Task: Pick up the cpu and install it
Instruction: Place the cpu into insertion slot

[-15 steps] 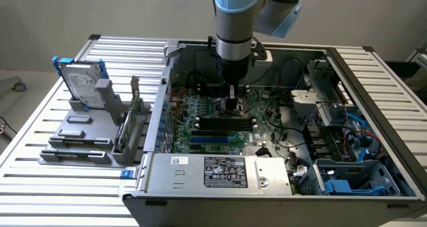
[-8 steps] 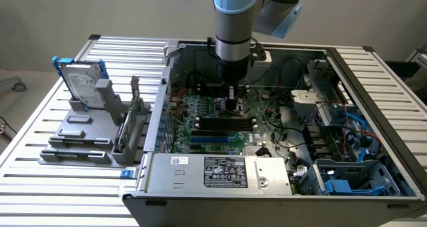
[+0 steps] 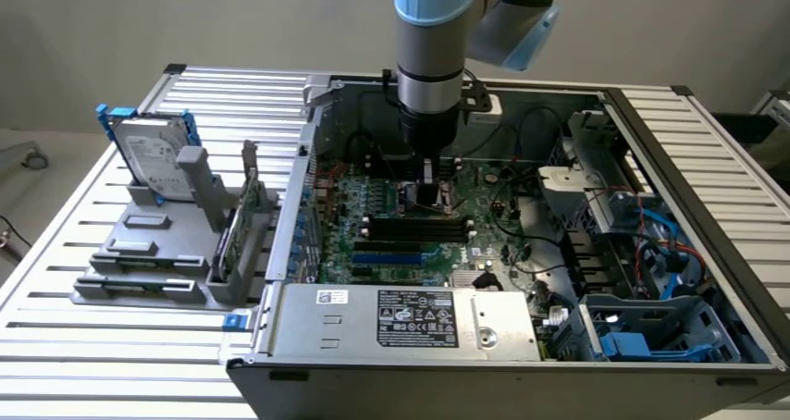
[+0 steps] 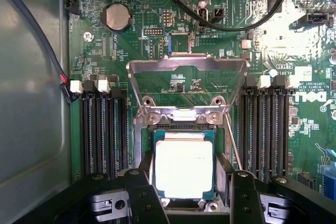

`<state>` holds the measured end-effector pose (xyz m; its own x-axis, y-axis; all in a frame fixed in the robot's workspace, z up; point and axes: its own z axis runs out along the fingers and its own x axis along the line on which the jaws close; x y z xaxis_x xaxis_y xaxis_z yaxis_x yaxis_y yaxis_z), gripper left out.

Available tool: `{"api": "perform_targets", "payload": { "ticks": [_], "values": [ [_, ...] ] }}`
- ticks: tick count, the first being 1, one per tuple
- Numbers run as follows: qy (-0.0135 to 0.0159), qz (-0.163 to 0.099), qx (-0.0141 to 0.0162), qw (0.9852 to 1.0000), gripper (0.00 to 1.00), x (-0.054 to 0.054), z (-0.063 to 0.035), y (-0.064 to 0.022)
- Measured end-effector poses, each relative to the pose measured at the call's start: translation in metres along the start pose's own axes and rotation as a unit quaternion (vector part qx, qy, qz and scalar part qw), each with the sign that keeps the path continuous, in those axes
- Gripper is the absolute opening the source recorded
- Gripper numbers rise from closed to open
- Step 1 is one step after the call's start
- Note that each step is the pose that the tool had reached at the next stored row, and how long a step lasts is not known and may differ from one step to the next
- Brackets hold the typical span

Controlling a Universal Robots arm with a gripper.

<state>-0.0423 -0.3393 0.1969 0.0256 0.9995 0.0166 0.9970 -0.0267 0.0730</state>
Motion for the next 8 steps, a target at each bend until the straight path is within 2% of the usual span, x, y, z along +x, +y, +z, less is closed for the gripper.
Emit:
{"api": "perform_targets", "payload": {
  "ticks": [8],
  "values": [
    [-0.0022,0.0,-0.0017,1.0,0.55,0.001,0.0008,-0.0007]
  ]
}}
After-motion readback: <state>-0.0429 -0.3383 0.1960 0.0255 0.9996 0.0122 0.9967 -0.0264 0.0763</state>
